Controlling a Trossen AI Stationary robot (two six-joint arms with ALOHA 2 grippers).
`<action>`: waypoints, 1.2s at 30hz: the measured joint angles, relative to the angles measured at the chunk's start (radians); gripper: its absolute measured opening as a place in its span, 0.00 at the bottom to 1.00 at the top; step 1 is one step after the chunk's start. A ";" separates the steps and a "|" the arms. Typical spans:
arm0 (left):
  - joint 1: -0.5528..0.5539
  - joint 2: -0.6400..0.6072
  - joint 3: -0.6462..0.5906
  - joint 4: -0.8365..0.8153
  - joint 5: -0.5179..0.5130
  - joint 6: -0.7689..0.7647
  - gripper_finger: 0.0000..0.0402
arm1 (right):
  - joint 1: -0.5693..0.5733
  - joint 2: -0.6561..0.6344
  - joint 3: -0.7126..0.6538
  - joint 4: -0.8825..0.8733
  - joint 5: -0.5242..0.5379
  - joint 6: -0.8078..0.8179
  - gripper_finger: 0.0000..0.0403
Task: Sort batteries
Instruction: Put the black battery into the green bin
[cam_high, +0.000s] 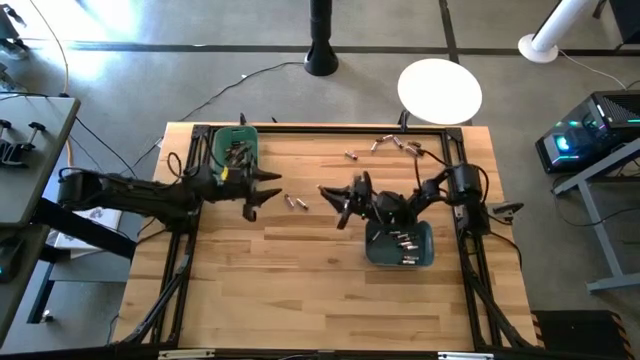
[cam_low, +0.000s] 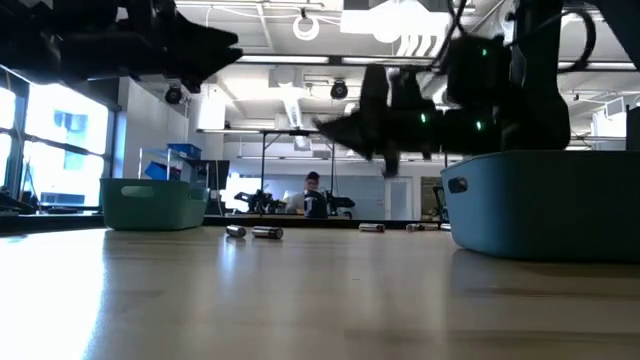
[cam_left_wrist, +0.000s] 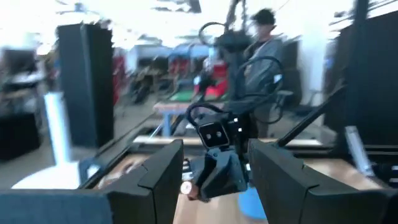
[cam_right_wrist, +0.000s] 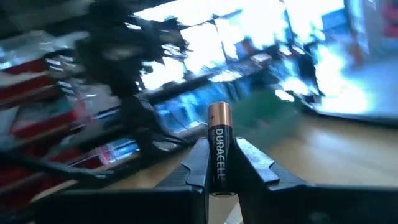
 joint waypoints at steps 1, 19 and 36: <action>-0.005 0.014 -0.004 0.032 0.007 0.003 0.43 | 0.012 -0.008 0.018 -0.001 -0.008 -0.040 0.08; -0.128 0.264 0.171 0.129 0.227 0.169 0.43 | 0.103 -0.039 0.369 -0.087 -0.278 -0.384 0.08; -0.192 0.230 0.198 0.227 0.165 0.145 0.43 | 0.150 -0.120 0.349 -0.194 -0.212 -0.490 0.08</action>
